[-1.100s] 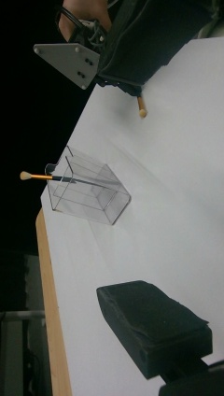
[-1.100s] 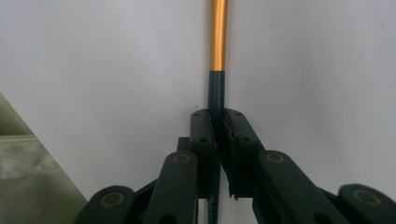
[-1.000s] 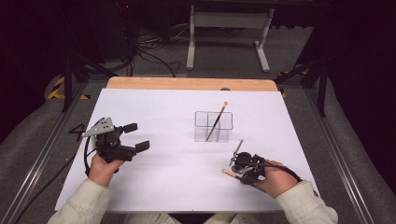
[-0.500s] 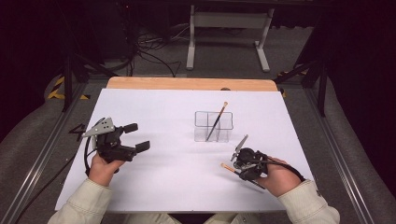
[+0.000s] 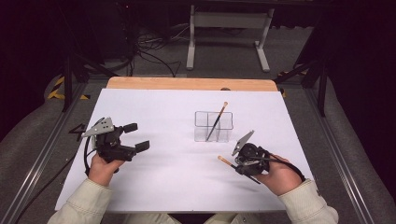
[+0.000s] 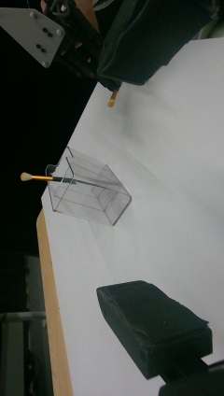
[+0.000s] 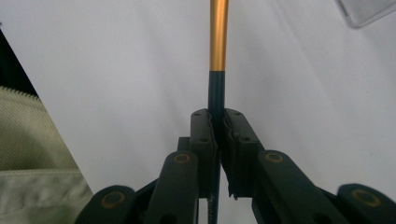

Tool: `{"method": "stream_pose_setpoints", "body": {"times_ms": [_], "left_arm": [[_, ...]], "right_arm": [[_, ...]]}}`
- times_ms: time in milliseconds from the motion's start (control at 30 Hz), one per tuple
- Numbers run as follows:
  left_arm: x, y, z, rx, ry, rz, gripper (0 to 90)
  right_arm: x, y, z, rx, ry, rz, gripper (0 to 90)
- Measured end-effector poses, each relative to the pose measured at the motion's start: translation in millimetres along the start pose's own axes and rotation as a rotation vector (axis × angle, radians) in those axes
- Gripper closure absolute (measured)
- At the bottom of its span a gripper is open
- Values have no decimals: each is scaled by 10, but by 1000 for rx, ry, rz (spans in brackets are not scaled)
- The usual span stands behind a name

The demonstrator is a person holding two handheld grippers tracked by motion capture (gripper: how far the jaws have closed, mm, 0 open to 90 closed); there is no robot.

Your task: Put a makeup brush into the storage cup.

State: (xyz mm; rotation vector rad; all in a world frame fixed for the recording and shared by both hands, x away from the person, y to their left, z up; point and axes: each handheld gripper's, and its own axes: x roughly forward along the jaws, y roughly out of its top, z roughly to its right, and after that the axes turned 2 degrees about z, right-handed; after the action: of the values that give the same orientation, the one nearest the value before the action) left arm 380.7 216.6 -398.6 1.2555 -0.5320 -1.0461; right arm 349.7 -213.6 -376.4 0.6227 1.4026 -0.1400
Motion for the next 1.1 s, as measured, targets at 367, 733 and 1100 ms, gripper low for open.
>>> {"method": "stream_pose_setpoints", "body": {"times_ms": [367, 733, 1100], "left_arm": [[-5, -3, -3, 2, -2, 1, 8], [-15, -6, -9, -2, -3, 5, 9], [-19, -7, -7, -3, -5, 10, 8]], "right_arm": [[-121, 5, 14, 19, -12, 132, 831], [-225, -40, 89, 26, -2, 339, 831], [-315, -116, 124, -3, -31, 559, 830]]}}
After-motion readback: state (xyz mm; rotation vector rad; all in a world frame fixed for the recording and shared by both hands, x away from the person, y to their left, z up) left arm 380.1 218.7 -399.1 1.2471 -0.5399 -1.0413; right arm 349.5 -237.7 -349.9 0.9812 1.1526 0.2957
